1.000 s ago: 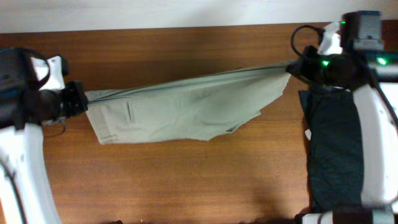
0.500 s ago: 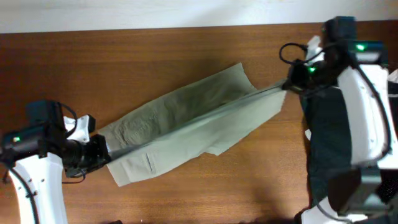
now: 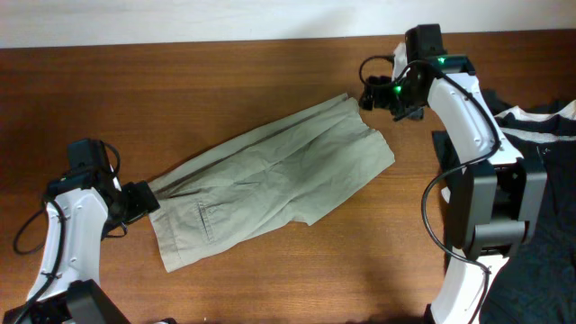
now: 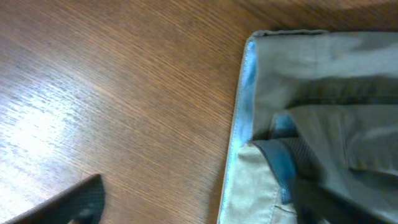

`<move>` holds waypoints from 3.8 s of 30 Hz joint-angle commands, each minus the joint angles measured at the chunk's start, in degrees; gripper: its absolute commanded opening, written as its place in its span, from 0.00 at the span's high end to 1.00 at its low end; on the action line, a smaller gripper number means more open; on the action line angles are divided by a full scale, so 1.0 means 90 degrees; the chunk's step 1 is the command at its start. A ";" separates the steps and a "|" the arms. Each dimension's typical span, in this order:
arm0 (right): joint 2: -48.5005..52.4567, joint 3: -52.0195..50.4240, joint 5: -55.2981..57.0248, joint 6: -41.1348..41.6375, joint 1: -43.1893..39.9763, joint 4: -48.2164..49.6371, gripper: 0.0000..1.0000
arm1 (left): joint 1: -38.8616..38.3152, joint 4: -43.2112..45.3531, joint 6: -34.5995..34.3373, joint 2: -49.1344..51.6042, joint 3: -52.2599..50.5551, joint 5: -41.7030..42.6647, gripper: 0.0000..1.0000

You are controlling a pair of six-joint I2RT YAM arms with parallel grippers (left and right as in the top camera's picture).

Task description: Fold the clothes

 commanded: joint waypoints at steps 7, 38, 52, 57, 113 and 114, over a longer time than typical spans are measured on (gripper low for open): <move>0.0007 -0.0189 0.0134 -0.0372 -0.1205 -0.1853 0.07 | 0.0189 -0.0520 0.0464 -0.0049 0.0787 0.1124 0.01; -0.0610 -0.3373 -0.1222 0.1695 -0.1302 0.2159 0.96 | -0.1863 -0.1396 0.2662 0.1474 0.2152 0.2467 0.83; -0.2472 -0.3072 -0.1926 -0.0597 -0.1326 0.0634 0.88 | -0.2601 -0.1027 0.2679 0.1491 0.1413 0.1984 1.00; -0.2472 -0.3072 -0.1673 -0.0607 -0.1309 -0.0107 0.87 | -0.2387 0.1098 0.2135 0.2404 0.1064 0.0646 1.00; -0.2616 -0.5221 -0.0835 -0.0073 -0.0311 -0.1112 0.54 | -0.2225 -0.1270 0.2550 0.2931 0.3002 0.2552 0.33; -0.2705 -0.5042 -0.0952 -0.0199 -0.0311 -0.1161 0.53 | -0.2237 -0.1251 0.2433 0.2936 0.2778 0.2662 0.30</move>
